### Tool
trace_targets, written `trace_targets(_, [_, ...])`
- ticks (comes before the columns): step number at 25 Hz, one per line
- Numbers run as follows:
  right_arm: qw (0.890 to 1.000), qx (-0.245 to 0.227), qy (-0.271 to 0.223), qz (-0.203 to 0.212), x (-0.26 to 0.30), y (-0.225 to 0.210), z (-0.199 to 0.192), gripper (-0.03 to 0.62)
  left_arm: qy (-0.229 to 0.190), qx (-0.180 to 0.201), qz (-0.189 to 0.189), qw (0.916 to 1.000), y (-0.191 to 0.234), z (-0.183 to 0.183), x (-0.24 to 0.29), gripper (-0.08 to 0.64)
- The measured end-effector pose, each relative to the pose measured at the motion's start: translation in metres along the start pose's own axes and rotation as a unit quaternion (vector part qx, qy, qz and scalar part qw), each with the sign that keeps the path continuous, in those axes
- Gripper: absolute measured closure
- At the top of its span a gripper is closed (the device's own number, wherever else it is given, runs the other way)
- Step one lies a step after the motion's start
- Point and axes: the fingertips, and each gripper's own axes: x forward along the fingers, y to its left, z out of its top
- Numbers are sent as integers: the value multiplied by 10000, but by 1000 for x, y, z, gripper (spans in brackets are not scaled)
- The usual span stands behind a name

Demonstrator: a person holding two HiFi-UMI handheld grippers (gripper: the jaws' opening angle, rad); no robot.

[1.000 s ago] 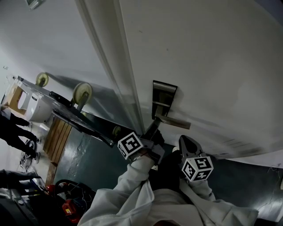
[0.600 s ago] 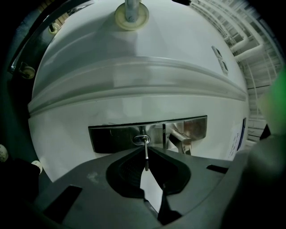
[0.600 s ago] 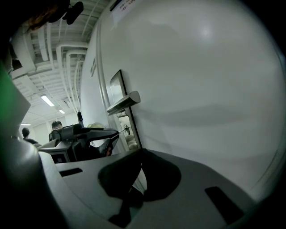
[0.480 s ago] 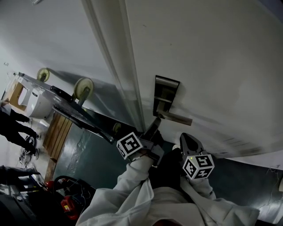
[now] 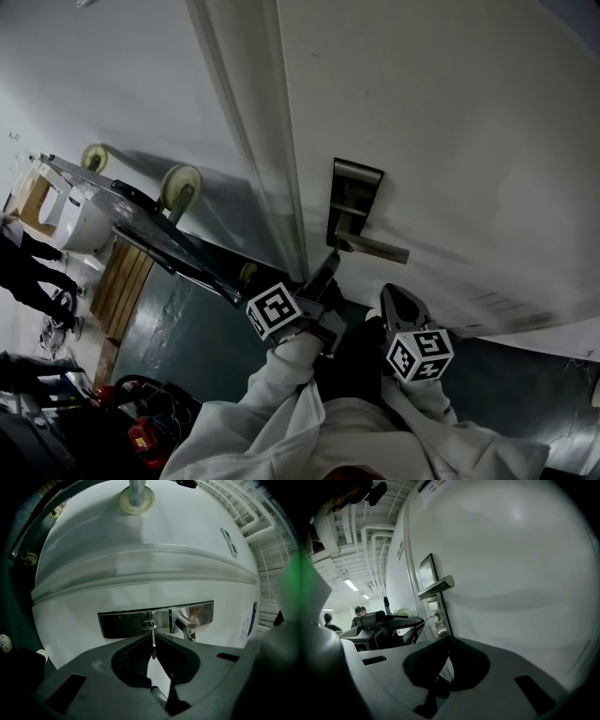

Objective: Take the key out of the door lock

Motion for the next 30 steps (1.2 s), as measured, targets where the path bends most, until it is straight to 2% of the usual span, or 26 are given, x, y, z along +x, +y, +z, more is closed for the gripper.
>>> trace_targets(3, [10000,19,-12,-19,-1,1,-1,540,45,91,230,9997,10,2,-10,534])
trace_targets(6, [10000,6,6,1,0,5,-3,540,74,195,295,9993,14,4,-19,534])
trace_targets(10, [10000,-23,10,46,2,9,-3,540,138,417,287,9986,14,8,-30,534])
trace_targets(13, [10000,-35,6,55,3,11,-2,540,173,490,113,9986,8,9,-35,534])
trace_targets(16, [10000,-56,0,67,5,12,-1,541,261,970,352,9943,18,17,-46,534])
trace_targets(19, [9999,-75,-28,100,6,13,2,540,362,1367,310,9895,11,20,-50,534])
trace_targets(22, [9999,-62,-46,110,7,12,4,540,456,1884,269,9807,4,23,-53,534])
trace_targets(30, [9998,-74,-67,190,9,17,4,540,681,3132,497,9459,-5,23,-57,534])
